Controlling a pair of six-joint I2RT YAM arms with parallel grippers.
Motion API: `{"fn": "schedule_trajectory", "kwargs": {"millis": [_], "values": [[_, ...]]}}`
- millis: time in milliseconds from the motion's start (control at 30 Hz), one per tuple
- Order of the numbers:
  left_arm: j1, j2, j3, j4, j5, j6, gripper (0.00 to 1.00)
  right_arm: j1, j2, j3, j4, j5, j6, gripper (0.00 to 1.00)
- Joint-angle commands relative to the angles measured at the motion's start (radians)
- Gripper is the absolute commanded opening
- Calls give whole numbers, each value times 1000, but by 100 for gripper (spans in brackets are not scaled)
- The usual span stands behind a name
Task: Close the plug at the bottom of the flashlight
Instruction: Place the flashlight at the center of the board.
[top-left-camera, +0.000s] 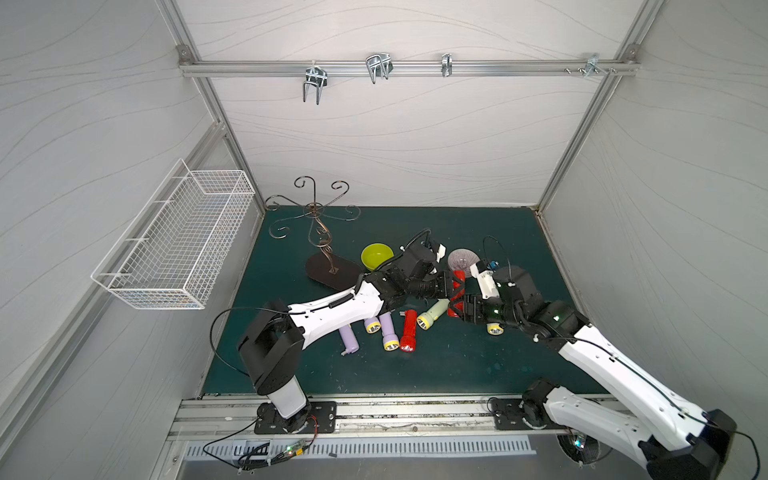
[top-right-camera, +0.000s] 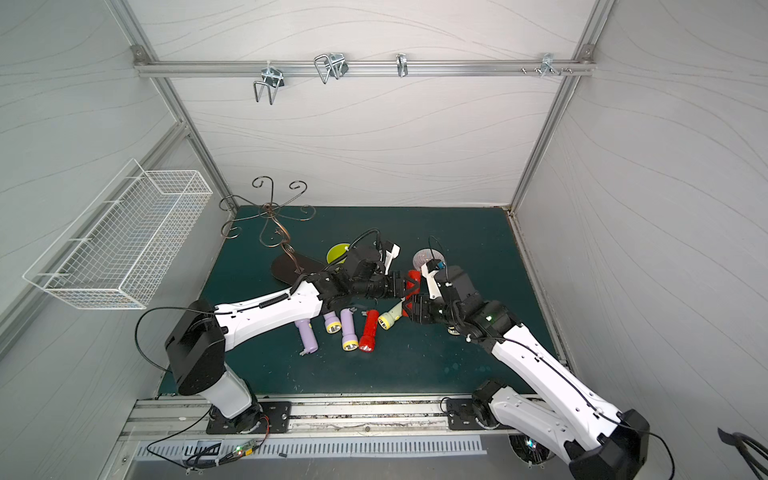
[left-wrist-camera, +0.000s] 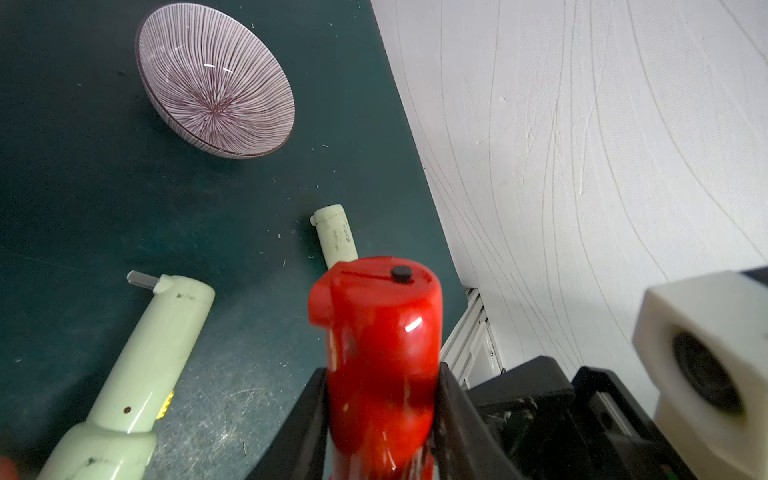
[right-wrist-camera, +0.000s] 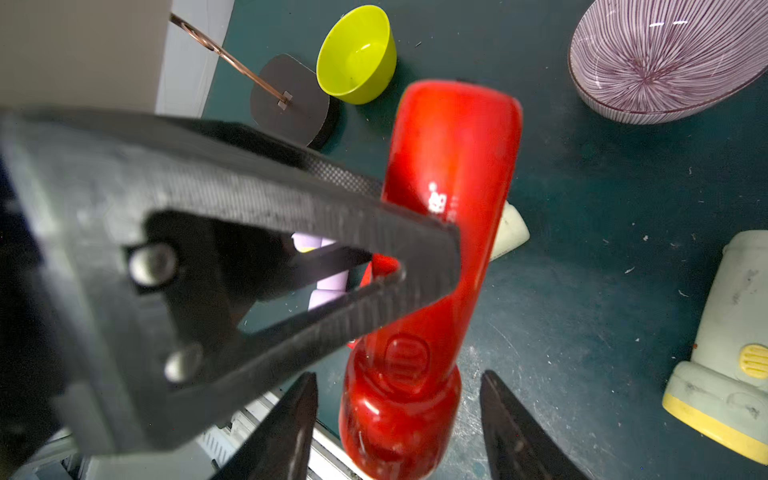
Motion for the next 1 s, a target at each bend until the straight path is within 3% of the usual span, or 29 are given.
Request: {"fn": "schedule_trajectory", "kwargs": {"millis": [0,233,500,667,767,900,967], "values": [[11,-31,3,92,16,1,0,3,36,26,32,6,17,62],[23,-32,-4,115,26,-12,0,2,50,12,60,-4,34,57],[35,-21,0,136,37,-28,0,3,68,5,64,-23,31,64],[36,-19,1,139,39,-29,0,3,69,0,75,-17,31,55],[37,-19,1,142,40,-34,0,3,73,1,77,-17,31,43],[41,-19,1,143,54,-37,0,3,73,2,67,-13,23,16],[47,-25,-6,145,60,-37,14,3,72,8,51,-7,18,2]]}}
